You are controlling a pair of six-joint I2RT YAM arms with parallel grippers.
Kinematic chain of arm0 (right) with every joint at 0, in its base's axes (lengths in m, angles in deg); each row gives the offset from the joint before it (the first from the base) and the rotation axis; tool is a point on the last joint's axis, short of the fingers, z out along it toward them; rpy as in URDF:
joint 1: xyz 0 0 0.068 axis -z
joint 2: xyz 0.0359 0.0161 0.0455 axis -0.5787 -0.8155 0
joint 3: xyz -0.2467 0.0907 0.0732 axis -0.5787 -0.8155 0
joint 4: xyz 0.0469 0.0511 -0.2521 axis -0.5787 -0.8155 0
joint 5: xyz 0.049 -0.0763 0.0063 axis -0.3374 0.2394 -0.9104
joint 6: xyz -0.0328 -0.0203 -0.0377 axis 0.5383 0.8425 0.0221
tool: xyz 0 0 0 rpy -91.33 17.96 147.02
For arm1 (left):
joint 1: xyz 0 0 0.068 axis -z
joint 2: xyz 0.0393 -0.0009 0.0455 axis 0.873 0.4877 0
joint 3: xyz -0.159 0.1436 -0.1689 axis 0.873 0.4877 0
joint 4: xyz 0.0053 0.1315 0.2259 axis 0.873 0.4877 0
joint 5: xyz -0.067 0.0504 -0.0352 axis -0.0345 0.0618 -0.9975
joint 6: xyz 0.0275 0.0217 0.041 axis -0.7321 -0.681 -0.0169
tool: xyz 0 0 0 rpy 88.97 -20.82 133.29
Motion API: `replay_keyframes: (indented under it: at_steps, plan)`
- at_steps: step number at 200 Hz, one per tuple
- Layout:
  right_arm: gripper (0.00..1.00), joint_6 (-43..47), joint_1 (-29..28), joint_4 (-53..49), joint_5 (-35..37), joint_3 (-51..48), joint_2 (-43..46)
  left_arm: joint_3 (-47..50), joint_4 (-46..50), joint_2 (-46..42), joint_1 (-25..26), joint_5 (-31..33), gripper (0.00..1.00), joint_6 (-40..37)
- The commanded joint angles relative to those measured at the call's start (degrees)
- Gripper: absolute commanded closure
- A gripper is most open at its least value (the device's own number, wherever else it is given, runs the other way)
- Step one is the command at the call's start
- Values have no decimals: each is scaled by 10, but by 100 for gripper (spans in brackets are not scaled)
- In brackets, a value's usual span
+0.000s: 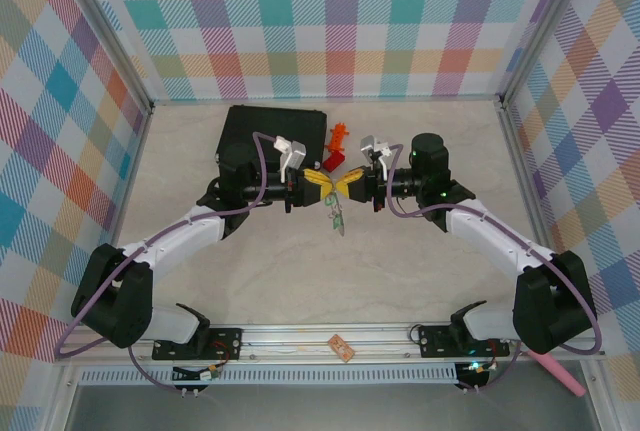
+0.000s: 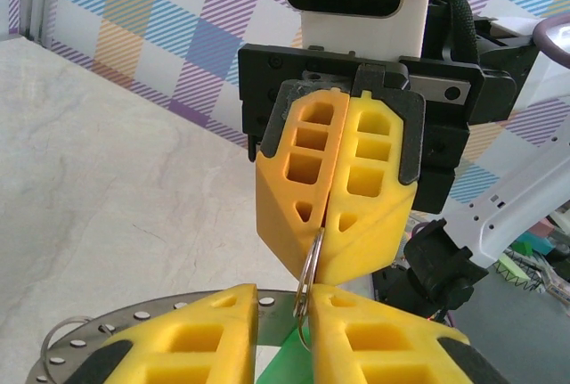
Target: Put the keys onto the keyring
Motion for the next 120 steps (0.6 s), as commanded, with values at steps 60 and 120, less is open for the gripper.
replay_keyframes:
  at_steps: [60, 120]
  plan:
    - [100, 9, -3, 6, -24, 9, 0, -21, -39, 4, 7, -21, 78, 18]
    - [100, 6, -4, 14, -25, 8, -2, -22, -29, 7, 13, -25, 84, 6]
